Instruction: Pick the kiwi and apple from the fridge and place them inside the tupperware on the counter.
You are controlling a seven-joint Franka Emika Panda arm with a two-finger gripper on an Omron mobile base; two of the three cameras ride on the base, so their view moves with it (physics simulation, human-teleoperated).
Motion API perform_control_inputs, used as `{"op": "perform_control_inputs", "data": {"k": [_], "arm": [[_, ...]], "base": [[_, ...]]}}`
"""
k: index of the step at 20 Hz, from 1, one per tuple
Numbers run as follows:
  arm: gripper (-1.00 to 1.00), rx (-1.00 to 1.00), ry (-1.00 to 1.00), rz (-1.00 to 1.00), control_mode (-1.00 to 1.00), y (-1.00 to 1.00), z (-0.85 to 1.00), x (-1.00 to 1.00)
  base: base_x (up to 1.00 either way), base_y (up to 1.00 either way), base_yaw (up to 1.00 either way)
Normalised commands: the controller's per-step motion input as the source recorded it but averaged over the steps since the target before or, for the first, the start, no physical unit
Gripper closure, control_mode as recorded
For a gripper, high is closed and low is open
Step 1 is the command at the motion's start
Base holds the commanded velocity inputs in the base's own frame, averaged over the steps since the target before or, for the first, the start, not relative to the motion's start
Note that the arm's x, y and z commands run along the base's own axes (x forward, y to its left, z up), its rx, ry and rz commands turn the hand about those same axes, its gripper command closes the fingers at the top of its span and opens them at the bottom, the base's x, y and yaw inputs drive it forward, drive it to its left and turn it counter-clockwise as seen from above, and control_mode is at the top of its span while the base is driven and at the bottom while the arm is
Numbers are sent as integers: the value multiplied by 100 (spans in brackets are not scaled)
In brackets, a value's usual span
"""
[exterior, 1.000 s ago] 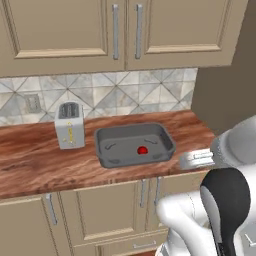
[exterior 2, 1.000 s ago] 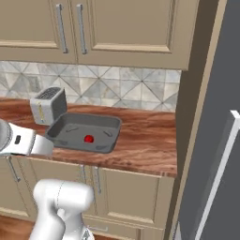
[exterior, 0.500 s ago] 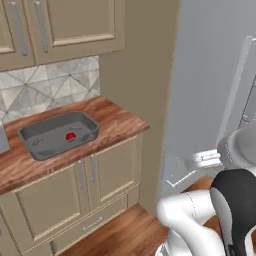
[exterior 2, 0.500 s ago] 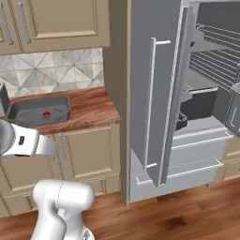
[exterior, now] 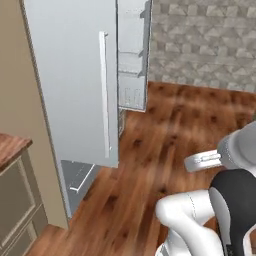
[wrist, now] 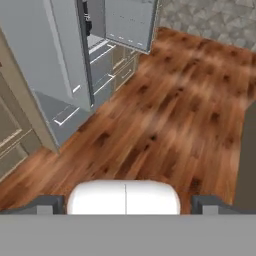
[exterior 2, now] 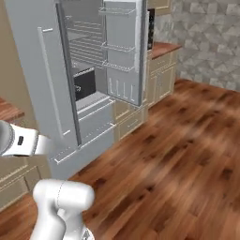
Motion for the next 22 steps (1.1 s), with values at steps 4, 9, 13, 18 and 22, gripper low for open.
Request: {"op": "perform_control_inputs", "data": {"k": [4,9,13,18,22], "arm": [[-100,0,0,0,100,0,0,0],[-100,0,0,0,100,0,0,0],[-100,0,0,0,100,0,0,0],[-100,0,0,0,100,0,0,0],[-100,0,0,0,100,0,0,0]], "base": [[44,-79,-52],[79,-44,6],[99,-34,56],[88,-61,69],[79,-71,69]]}}
